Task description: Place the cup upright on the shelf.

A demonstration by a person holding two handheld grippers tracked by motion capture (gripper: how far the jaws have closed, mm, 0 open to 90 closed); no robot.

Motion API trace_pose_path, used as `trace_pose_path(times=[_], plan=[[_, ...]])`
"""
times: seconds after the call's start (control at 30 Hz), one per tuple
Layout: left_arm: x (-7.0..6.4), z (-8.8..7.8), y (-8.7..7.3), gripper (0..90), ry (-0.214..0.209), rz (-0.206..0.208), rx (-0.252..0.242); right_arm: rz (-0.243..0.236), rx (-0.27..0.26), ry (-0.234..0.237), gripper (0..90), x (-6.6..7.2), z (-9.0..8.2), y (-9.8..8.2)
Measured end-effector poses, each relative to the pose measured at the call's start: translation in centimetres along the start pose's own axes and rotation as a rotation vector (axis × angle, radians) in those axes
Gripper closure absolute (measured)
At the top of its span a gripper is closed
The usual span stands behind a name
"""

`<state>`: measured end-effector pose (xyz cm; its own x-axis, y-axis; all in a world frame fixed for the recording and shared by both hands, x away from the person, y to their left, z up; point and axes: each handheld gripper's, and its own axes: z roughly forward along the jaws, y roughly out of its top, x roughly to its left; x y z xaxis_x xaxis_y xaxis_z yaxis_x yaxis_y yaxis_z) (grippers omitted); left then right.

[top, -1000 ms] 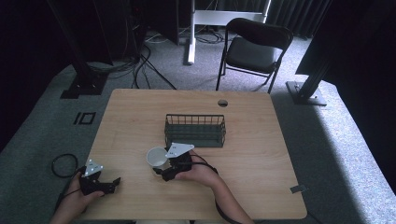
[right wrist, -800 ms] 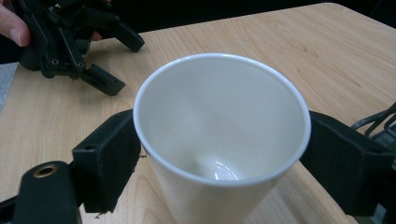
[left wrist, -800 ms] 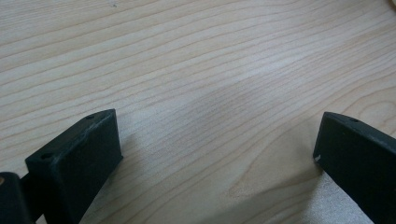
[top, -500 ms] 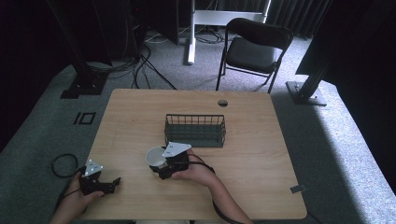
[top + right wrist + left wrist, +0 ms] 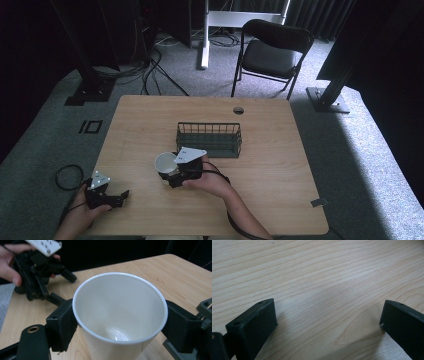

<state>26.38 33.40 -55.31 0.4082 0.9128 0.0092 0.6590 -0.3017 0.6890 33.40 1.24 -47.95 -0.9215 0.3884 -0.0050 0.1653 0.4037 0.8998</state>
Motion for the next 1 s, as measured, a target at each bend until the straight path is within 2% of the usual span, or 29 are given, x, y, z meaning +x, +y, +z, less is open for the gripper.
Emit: trace_pose_path(times=[0.3,0.43,0.47,0.67,0.87,1.0], plan=[[0.0,0.0,0.0,1.2,0.000,0.000,0.000,0.004,-0.028,-0.014,20.1,-0.4,-1.3,1.8],[0.0,0.0,0.0,1.2,0.000,0.000,0.000,0.004,-0.033,-0.036,20.1,-0.7,-1.8,2.3],[0.0,0.0,0.0,1.1,0.000,0.000,0.000,0.003,-0.041,-0.055,20.1,-0.9,-2.2,2.7],[0.0,0.0,0.0,1.2,0.000,-0.001,0.000,0.014,-0.088,-0.075,20.2,-1.4,-3.1,3.5],[0.0,0.0,0.0,1.2,-0.001,0.000,0.002,0.018,-0.132,-0.122,20.2,-2.0,-4.4,4.8],[0.0,0.0,0.0,1.2,-0.001,-0.001,0.001,0.024,-0.155,-0.172,20.3,-2.8,-5.4,5.6]])
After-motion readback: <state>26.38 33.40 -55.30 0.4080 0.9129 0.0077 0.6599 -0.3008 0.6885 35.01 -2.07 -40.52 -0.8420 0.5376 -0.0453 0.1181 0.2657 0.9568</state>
